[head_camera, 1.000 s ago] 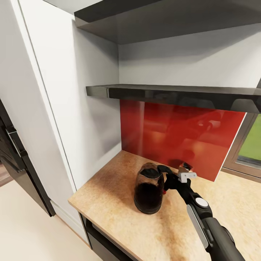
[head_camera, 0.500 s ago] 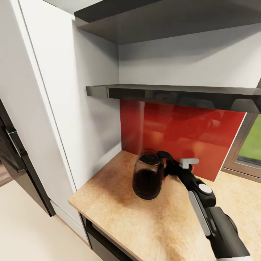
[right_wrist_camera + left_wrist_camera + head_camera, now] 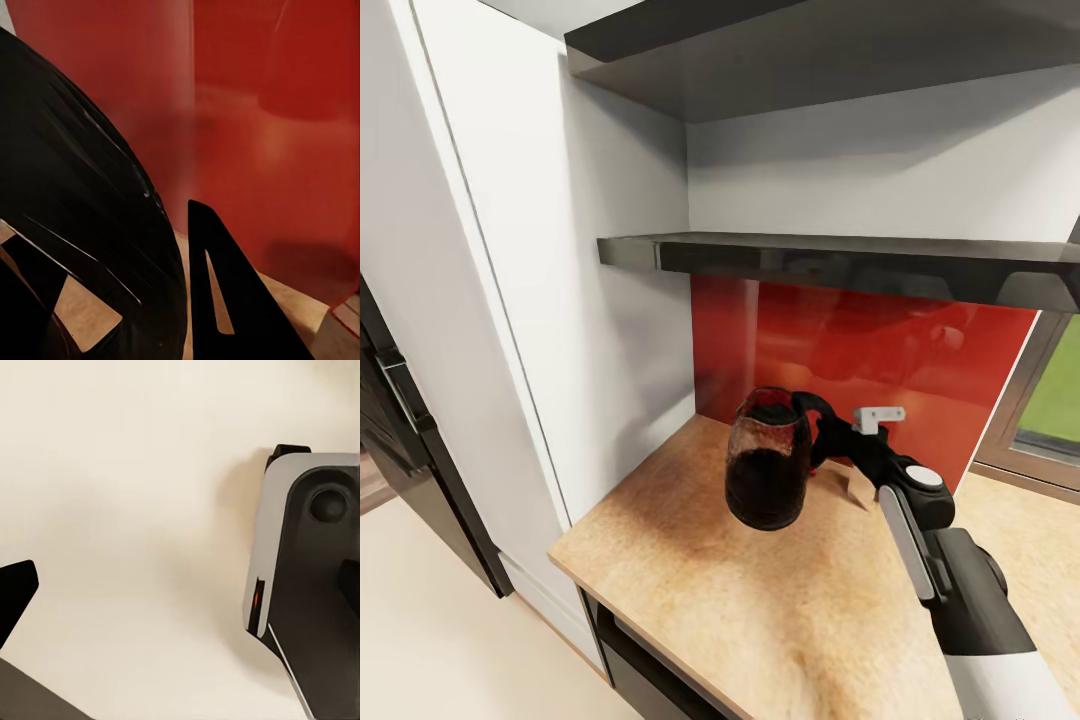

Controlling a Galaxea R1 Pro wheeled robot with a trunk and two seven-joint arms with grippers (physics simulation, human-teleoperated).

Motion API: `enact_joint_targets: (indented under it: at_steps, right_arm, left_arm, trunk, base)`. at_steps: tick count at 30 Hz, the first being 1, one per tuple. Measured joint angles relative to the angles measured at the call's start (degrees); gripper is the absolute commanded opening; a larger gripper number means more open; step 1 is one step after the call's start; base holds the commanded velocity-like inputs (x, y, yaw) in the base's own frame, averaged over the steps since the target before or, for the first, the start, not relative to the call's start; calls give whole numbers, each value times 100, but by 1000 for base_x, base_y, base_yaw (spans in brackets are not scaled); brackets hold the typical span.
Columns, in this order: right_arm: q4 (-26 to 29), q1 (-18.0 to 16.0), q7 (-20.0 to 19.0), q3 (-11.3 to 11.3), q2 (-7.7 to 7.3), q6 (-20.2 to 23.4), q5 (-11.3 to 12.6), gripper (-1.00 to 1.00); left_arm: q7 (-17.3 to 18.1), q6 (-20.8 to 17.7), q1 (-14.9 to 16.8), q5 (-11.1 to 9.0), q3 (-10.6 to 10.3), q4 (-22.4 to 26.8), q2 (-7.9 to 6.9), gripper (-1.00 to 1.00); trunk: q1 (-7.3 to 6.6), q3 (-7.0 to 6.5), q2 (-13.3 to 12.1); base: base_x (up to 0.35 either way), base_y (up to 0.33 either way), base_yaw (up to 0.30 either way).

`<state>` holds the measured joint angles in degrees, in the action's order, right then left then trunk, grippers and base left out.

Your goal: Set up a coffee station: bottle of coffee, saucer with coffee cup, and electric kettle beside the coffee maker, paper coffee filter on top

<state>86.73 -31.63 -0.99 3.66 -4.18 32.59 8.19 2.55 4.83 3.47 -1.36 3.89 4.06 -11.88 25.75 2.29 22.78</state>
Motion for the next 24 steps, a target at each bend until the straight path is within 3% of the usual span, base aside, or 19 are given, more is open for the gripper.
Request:
enact_joint_targets:
  at_steps: [8,24]
  right_arm:
    - [92,-150,-11,31,1,16,13,-100]
    - [126,-161,4,100,60,18,11,-100]
  left_arm:
    - [-7,-5,18,-14,12,26,25,100]
    - [-2,2,26,29,-12,49,37,100]
  trunk:
    - [2,0,-1]
    - [3,0,-1]
  base:
    - [-94,31,0]
    - [-275,215,0]
